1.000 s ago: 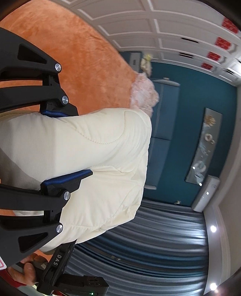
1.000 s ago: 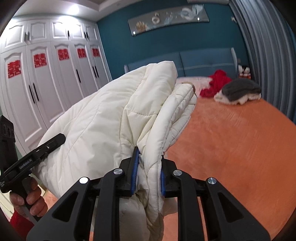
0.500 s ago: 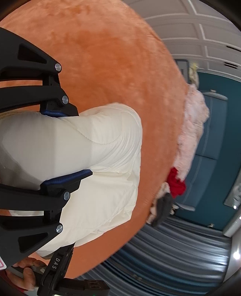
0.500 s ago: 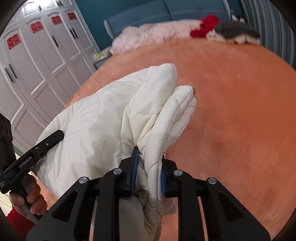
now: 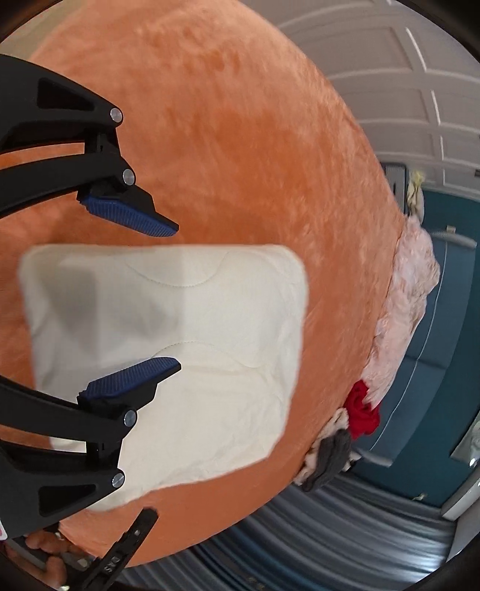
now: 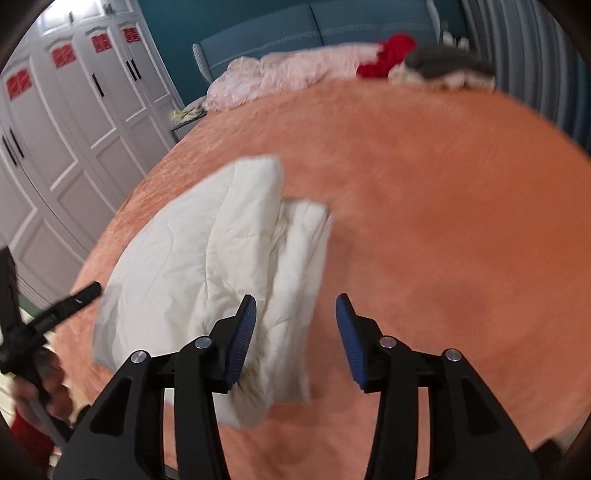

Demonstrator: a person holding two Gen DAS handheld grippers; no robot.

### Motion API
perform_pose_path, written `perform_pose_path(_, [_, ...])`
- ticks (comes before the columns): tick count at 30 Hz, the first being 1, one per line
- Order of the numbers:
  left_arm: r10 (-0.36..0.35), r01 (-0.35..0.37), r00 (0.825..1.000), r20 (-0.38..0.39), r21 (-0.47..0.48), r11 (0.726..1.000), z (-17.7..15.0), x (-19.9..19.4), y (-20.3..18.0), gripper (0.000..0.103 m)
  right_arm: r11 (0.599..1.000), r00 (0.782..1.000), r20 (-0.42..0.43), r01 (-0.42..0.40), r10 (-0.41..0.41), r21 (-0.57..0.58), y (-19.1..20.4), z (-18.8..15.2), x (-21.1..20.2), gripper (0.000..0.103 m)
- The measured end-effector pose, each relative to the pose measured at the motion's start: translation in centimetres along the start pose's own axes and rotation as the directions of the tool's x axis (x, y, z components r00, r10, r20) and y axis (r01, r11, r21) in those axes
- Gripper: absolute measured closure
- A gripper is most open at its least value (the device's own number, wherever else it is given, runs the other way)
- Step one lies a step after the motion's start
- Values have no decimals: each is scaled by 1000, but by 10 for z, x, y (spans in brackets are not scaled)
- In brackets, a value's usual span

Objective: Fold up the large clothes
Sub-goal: 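Lower the folded bundle onto the bed and open both grippers, then press the folded bundle flat with both open grippers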

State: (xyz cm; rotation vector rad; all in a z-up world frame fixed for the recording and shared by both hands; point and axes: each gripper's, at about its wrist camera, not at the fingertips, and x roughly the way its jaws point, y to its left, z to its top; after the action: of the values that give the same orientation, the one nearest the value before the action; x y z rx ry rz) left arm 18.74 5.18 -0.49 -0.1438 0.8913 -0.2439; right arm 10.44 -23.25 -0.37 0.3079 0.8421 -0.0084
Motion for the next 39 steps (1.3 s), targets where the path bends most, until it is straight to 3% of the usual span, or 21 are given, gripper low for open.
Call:
perform_pose_path(5, [80,-81,996,25,23,996,30,-6,-31,36,995,999,36,-13,16,-104,44,33,-8,60])
perform_pose_path(10, [137,-136,990,-30,36,990,50,42,-52,36,987,1000,-4,22,-23,-160,74,56,40,60])
perform_pose_path(14, [171,-169,982,-78,27,985,51,80,-48,36,989,996,-64,58,-67,-139,74,58,85,60])
perform_pose_path(17, [195,-193,979,-61,37,981,48,99,-42,28,988,991,-95,76,-89,-134,68,53,113,60])
perform_pose_path(23, [193,-193,980,-54,14,981,37,126,-34,18,997,991,-119,50,-58,-67,51,41,149,52])
perform_pose_path(39, [201,-201,980,11,19,979,24,151,-34,12,997,996,-60,60,-63,-54,45,27,168,45])
